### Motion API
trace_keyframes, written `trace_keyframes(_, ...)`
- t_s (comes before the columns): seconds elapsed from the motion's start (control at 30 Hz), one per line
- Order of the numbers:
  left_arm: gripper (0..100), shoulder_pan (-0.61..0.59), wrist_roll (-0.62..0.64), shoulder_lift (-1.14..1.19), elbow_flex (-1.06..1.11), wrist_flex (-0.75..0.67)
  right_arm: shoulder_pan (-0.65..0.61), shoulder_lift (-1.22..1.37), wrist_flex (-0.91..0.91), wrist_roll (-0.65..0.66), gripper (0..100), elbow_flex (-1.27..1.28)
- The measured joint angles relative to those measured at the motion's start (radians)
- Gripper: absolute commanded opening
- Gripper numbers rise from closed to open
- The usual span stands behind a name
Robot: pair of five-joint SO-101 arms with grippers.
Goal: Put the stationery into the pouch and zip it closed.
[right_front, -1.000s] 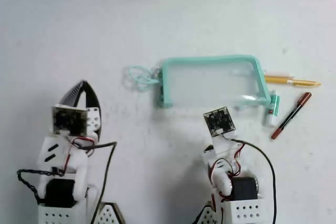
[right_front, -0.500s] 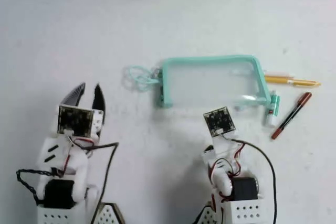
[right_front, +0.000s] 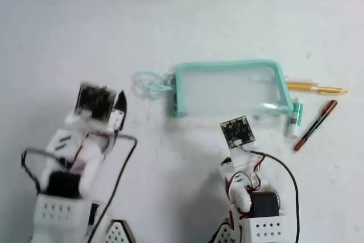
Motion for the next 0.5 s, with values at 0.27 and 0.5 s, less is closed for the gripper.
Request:
trace_keyframes(0.27,14,-0.003,0.000,0.275,-0.009,-0.135,0.000,0.000,0.000,0.000,2.0,0.000)
trace_keyframes(0.5,14,-0.005,0.000,0.284,0.063,-0.262,0.000,0.000,0.000,0.000,2.0,0.000)
